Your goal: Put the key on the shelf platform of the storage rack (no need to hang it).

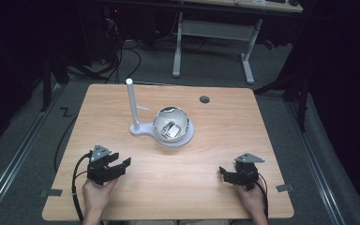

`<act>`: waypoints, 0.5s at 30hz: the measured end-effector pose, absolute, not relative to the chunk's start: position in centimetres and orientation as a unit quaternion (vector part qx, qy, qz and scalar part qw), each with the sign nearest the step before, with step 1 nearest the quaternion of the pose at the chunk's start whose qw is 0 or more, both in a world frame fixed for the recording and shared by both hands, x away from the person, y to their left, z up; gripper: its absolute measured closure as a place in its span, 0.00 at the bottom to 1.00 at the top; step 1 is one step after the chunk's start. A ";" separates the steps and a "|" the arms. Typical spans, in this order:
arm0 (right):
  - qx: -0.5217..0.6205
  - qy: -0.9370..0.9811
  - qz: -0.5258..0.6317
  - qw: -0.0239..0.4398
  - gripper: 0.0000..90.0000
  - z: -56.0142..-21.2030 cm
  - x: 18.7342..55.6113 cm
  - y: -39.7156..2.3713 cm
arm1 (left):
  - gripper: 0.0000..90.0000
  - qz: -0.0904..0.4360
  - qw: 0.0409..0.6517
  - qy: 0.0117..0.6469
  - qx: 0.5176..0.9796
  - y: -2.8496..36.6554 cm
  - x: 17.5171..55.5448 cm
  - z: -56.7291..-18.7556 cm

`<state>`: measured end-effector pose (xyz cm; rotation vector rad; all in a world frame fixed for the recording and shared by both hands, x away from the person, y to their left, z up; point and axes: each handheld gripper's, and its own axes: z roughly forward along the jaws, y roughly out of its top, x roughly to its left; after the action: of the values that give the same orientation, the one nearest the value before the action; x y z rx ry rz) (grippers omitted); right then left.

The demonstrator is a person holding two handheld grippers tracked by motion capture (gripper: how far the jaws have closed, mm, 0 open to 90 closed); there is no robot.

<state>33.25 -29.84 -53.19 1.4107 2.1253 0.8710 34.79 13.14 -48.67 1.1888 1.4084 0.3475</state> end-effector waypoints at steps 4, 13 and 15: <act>0.510 0.769 0.315 0.221 0.24 -53.2 33.2 -29.8 | 0.49 0.149 0.591 0.608 0.510 13.1 34.7 -49.1; 0.511 0.769 0.315 0.221 0.24 -53.2 33.2 -29.8 | 0.49 0.150 0.588 0.609 0.511 12.6 34.7 -50.0; 0.511 0.769 0.315 0.221 0.24 -53.2 33.2 -29.8 | 0.49 0.147 0.587 0.609 0.513 12.4 34.7 -50.3</act>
<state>33.25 -29.84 -53.19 1.4110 2.1250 0.8711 34.75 12.39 -50.27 1.1953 1.4204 0.3420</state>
